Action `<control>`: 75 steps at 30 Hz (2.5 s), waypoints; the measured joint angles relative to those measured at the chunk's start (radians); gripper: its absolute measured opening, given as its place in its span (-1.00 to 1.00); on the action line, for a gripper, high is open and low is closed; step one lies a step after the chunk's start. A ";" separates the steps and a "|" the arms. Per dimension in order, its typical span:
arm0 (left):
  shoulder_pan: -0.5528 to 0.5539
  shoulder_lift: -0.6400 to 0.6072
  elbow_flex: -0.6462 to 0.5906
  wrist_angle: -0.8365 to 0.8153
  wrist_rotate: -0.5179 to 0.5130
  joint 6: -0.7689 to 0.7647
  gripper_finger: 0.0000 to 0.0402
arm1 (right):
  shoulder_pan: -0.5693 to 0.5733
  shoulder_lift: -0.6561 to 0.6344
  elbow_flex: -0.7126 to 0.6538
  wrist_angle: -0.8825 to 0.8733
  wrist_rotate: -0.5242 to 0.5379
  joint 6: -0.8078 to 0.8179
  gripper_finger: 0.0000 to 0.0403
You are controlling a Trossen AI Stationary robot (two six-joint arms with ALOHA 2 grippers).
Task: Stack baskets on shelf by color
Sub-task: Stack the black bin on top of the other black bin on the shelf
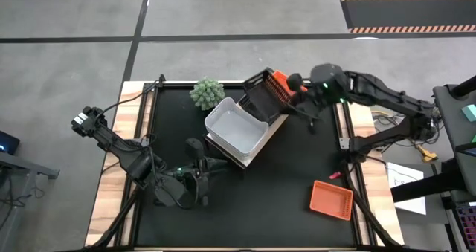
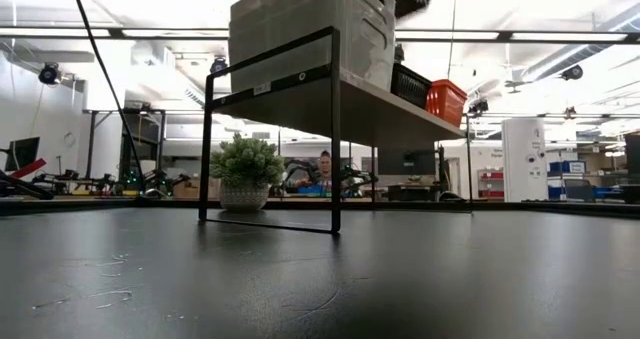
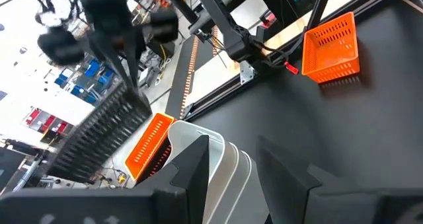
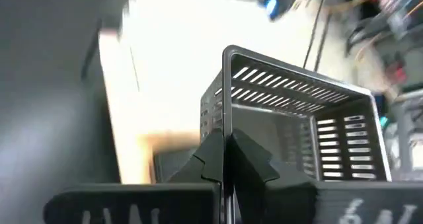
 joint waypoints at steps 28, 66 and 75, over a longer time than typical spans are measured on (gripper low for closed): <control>0.000 0.000 -0.001 -0.001 0.000 0.001 -0.47 | -0.228 0.208 -0.002 -0.191 -0.177 -0.222 -0.96; 0.000 0.000 -0.014 0.018 0.000 0.006 -0.47 | -0.228 0.214 -0.004 -0.225 -0.243 -0.171 -0.88; 0.000 0.000 -0.014 0.018 0.000 0.001 -0.47 | -0.228 0.214 -0.004 -0.224 -0.242 -0.114 -0.66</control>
